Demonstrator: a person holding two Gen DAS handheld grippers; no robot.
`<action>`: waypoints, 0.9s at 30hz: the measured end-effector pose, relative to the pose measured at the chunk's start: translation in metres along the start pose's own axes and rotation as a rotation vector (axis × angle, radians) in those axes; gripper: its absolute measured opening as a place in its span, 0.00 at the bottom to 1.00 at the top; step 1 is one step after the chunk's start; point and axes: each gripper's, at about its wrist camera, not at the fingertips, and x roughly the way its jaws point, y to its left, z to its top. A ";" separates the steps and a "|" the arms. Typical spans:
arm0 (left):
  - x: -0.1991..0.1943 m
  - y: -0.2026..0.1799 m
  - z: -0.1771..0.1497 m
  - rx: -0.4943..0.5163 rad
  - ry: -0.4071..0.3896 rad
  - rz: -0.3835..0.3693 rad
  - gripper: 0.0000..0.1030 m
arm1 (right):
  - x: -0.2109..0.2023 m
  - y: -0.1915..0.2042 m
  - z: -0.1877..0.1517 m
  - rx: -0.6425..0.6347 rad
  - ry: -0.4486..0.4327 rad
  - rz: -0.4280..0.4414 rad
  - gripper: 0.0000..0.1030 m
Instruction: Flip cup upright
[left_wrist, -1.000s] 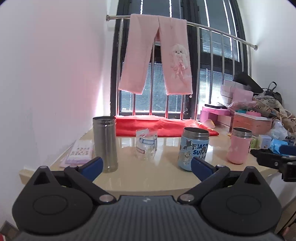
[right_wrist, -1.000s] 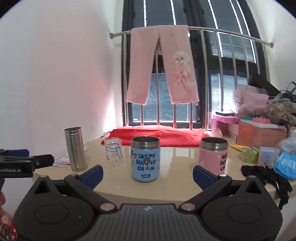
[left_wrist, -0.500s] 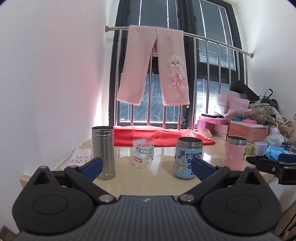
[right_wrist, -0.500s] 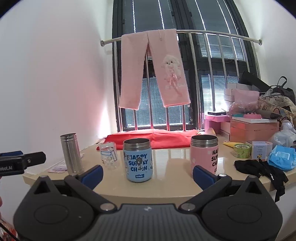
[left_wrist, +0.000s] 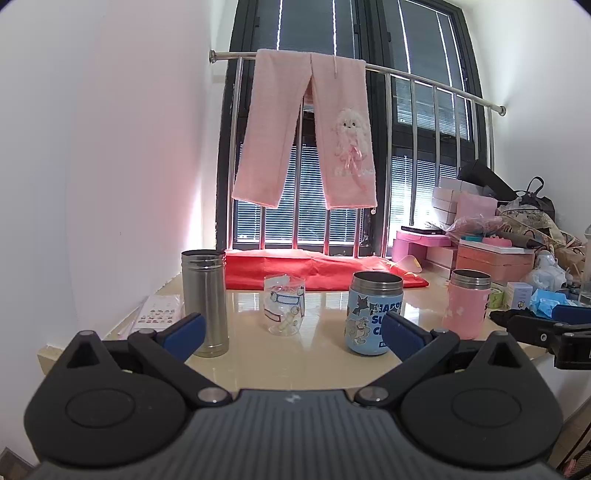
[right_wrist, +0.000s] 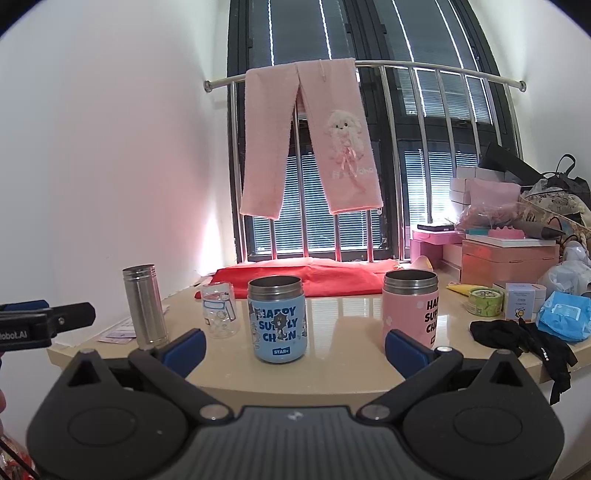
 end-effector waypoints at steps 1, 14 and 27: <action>0.000 0.000 0.000 0.000 0.000 0.000 1.00 | 0.000 0.000 0.000 0.000 -0.001 0.000 1.00; 0.000 -0.001 0.000 -0.003 0.002 -0.002 1.00 | -0.001 0.002 -0.001 -0.006 -0.003 0.006 1.00; 0.000 -0.004 -0.002 -0.003 0.007 0.005 1.00 | -0.001 0.003 -0.001 -0.007 -0.004 0.006 1.00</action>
